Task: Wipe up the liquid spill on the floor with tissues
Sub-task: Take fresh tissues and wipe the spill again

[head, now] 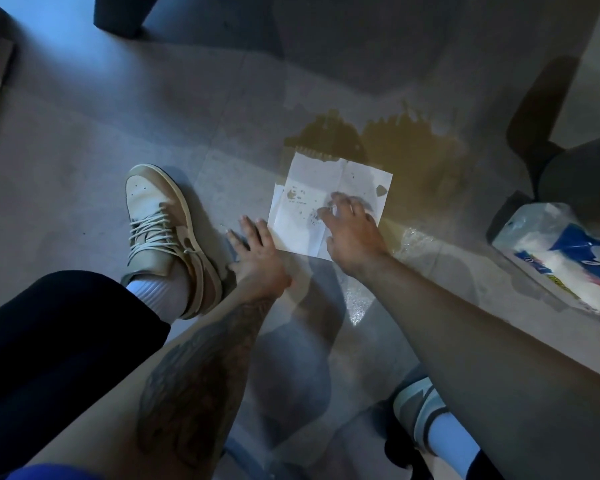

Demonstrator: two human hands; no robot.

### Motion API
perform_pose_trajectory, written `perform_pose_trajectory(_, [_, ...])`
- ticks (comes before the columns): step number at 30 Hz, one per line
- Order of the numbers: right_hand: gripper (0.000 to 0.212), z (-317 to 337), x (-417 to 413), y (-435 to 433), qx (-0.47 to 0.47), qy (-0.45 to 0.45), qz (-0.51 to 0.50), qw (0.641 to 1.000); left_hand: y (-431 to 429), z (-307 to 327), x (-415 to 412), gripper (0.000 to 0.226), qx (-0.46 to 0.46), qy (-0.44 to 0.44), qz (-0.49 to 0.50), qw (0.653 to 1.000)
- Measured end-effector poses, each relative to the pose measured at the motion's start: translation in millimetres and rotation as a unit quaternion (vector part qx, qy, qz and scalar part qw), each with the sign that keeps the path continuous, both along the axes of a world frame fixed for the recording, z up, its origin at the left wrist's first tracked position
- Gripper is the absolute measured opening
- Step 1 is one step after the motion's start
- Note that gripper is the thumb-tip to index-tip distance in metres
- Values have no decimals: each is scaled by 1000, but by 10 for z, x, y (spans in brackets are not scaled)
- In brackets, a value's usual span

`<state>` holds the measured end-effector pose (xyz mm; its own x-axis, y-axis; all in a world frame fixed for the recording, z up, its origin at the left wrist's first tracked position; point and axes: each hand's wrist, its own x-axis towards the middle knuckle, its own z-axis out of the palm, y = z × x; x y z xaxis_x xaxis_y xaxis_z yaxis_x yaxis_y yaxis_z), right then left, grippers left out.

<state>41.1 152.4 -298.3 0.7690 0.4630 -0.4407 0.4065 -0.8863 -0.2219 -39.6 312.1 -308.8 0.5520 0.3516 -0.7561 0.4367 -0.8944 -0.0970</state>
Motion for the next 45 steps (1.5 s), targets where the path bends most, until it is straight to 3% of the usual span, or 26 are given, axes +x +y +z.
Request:
perform_pose_trajectory(6, [64, -62, -3, -139, -17, 17, 41, 999, 26, 11, 20, 142, -22, 5, 18, 1000])
perform_pose_trajectory(10, [55, -8, 51, -118, -19, -9, -8, 1000, 22, -7, 18, 142, -24, -3, 16, 1000])
perform_pose_trajectory(15, [75, -25, 61, 48, -54, 33, 0, 998, 20, -50, 58, 146, -14, 13, 25, 1000])
perform_pose_trajectory(19, [79, -39, 40, -36, -56, 40, 12, 998, 17, -32, 58, 146, -24, 11, 32, 999])
perform_pose_trajectory(22, [79, -31, 67, -127, -60, 30, 19, 998, 18, -3, 57, 145, -33, 7, 38, 999])
perform_pose_trajectory(29, [79, -32, -12, 128, -70, 30, -86, 993, -5, -17, 58, 144, -23, 11, 35, 999])
perform_pose_trajectory(36, [68, -88, -63, -158, -39, 35, -1, 999, -11, 6, 88, 146, -19, 27, 43, 999])
perform_pose_trajectory(40, [72, -47, -15, -169, -22, -2, -81, 996, -4, 15, 83, 149, -11, 33, 32, 999])
perform_pose_trajectory(45, [65, -49, -24, 7, -58, 43, -102, 992, -1, 14, 89, 149, -13, 33, 33, 999])
